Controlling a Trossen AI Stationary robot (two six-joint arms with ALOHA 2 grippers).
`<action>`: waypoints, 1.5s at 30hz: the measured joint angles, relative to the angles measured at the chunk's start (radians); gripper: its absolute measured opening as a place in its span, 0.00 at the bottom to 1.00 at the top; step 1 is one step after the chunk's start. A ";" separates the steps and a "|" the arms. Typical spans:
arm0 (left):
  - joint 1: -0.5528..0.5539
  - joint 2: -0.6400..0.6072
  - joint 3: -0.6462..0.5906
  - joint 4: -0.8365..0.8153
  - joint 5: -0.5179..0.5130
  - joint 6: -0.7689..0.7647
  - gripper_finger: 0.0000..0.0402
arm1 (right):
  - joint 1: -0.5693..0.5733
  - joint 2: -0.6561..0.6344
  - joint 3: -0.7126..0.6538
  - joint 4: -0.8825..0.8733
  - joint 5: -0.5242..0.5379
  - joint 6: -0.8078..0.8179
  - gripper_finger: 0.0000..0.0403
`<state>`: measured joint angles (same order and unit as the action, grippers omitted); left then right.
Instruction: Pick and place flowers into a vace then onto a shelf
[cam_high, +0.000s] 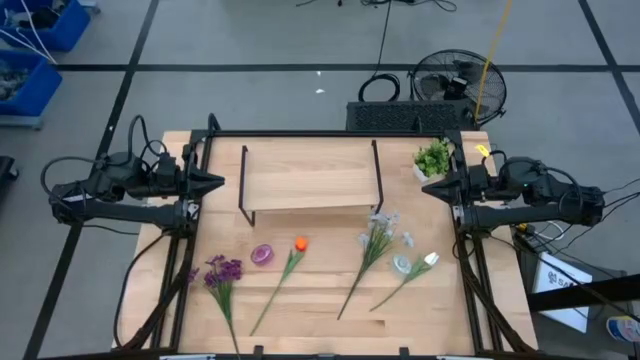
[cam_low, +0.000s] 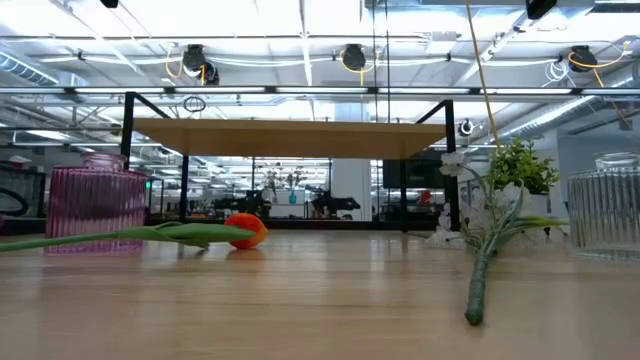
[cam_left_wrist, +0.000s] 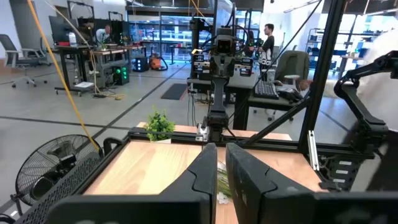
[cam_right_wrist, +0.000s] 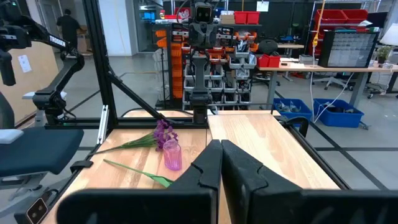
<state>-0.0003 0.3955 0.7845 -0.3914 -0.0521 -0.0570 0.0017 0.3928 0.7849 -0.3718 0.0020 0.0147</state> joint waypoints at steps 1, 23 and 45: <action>0.000 0.000 0.000 0.000 0.000 0.000 0.10 | 0.000 0.000 0.000 0.000 0.000 0.000 0.01; 0.000 0.000 0.000 0.000 0.000 0.000 0.10 | 0.000 0.000 0.000 0.008 0.000 0.000 0.01; 0.000 0.034 0.000 0.153 -0.122 0.030 0.10 | 0.000 0.091 0.000 0.113 -0.003 0.290 0.01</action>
<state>-0.0002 0.4297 0.7845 -0.2385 -0.1738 -0.0266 0.0017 0.4836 0.7845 -0.2584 -0.0011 0.3052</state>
